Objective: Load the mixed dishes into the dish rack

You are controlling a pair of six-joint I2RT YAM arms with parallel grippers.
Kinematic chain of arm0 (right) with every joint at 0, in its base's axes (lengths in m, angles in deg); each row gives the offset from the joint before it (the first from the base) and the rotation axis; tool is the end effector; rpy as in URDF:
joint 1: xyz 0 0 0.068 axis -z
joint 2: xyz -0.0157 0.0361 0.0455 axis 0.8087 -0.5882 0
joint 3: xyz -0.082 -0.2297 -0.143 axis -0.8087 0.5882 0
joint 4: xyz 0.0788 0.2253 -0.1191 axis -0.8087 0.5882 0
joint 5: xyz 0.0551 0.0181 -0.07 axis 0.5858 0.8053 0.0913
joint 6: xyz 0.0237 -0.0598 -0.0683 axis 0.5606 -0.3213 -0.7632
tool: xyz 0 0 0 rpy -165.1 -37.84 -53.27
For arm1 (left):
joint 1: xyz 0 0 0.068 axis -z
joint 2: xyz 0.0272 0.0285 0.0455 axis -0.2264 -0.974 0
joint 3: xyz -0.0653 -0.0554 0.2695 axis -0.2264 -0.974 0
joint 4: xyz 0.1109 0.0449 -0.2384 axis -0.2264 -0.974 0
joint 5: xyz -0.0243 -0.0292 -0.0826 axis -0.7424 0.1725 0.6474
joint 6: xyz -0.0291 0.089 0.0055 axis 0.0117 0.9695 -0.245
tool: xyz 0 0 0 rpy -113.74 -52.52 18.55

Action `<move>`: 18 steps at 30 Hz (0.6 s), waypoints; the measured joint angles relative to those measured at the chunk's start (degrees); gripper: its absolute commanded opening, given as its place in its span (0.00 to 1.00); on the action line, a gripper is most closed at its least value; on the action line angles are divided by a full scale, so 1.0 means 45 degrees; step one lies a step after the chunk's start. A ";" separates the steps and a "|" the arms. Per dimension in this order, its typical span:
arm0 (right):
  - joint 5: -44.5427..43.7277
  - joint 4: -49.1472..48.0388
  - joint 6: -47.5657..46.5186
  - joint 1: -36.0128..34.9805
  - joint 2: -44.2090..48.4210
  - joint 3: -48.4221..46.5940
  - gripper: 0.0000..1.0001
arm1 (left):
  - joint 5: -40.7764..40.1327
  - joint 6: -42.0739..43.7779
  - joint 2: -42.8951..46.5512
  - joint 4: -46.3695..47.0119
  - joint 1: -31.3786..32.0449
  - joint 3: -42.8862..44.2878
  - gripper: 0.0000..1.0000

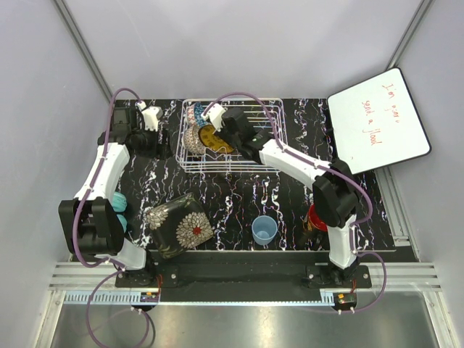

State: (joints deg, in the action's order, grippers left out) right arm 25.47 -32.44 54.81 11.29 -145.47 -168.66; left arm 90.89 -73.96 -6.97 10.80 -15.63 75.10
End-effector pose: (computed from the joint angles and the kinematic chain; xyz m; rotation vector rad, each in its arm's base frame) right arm 0.4002 0.3403 0.2685 -1.0175 1.7940 -0.0727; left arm 0.3565 -0.0126 0.2691 0.2871 2.4076 -0.3300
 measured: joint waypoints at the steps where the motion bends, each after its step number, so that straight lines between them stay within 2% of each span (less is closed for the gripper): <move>1: -0.0015 -0.0029 -0.0005 -0.0097 -0.0019 0.0039 0.00 | -0.0015 0.0000 -0.0005 0.0005 0.0000 0.0000 0.78; 15: -0.0539 -0.0457 0.0291 -0.0457 -0.0019 0.0986 0.00 | -0.0092 0.0063 0.0000 0.0170 -0.0005 -0.0151 0.78; 18: -0.0544 -0.0466 0.0520 -0.0457 -0.0019 0.1137 0.07 | -0.0126 0.0112 0.0000 0.0180 -0.0005 -0.0151 0.78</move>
State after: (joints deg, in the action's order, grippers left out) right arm 23.02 -34.54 57.15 9.24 -145.55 -163.55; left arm 90.32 -73.46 -6.97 11.61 -15.65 74.42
